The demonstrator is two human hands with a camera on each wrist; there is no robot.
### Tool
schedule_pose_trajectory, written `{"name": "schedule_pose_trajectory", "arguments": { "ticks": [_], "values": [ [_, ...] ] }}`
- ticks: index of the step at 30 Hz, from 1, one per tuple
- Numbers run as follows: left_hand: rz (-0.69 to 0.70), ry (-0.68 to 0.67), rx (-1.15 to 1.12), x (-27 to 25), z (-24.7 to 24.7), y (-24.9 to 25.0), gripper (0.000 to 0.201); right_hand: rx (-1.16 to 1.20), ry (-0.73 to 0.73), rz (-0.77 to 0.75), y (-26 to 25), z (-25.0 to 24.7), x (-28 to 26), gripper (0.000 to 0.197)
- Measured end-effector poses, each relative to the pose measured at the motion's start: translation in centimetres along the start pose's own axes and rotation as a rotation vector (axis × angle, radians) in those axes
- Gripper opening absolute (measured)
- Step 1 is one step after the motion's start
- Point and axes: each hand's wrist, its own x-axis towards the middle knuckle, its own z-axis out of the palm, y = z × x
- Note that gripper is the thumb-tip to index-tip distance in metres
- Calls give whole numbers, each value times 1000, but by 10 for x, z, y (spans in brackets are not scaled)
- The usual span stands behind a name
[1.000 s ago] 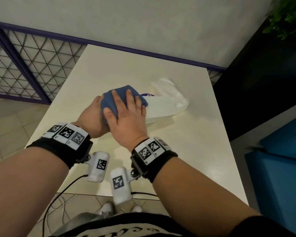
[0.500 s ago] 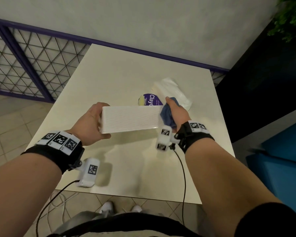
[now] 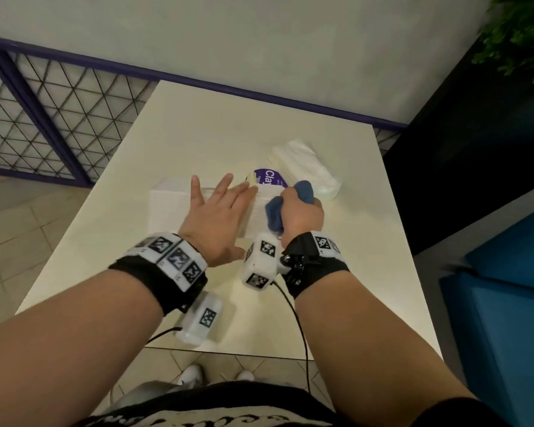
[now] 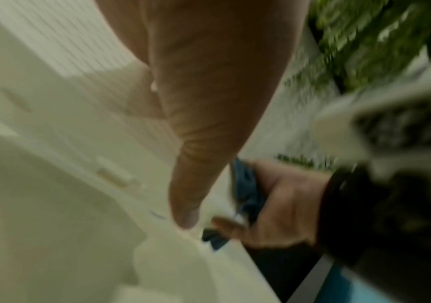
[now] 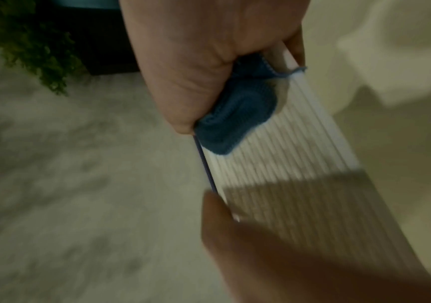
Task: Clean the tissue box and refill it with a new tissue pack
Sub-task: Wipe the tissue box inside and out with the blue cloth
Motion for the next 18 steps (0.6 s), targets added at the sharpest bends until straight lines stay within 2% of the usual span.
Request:
{"name": "schedule_pose_trajectory", "arguments": {
  "ticks": [3, 6, 9, 11, 13, 15, 16, 18],
  "values": [
    [-47, 82, -93, 5, 6, 2, 90, 9, -93, -119, -4, 3, -25, 34],
    [-96, 209, -249, 2, 7, -11, 86, 107, -128, -105, -22, -18, -28, 19],
    [-171, 309, -456, 0, 3, -30, 78, 215, -88, -197, -46, -50, -25, 7],
    [-183, 342, -527, 2, -2, -38, 75, 218, -180, -269, -55, -57, -36, 7],
    [-189, 343, -551, 3, -6, -34, 74, 77, -318, -345, -50, -44, -52, 34],
    [-209, 356, -606, 4, -10, -25, 72, -395, -401, -602, -32, -20, -64, 56],
    [-218, 365, -649, 3, -11, -22, 71, -551, -398, -706, -24, -11, -65, 58],
    [-213, 389, -683, -1, -12, -24, 69, -578, -382, -715, -25, -7, -60, 57]
  ]
}}
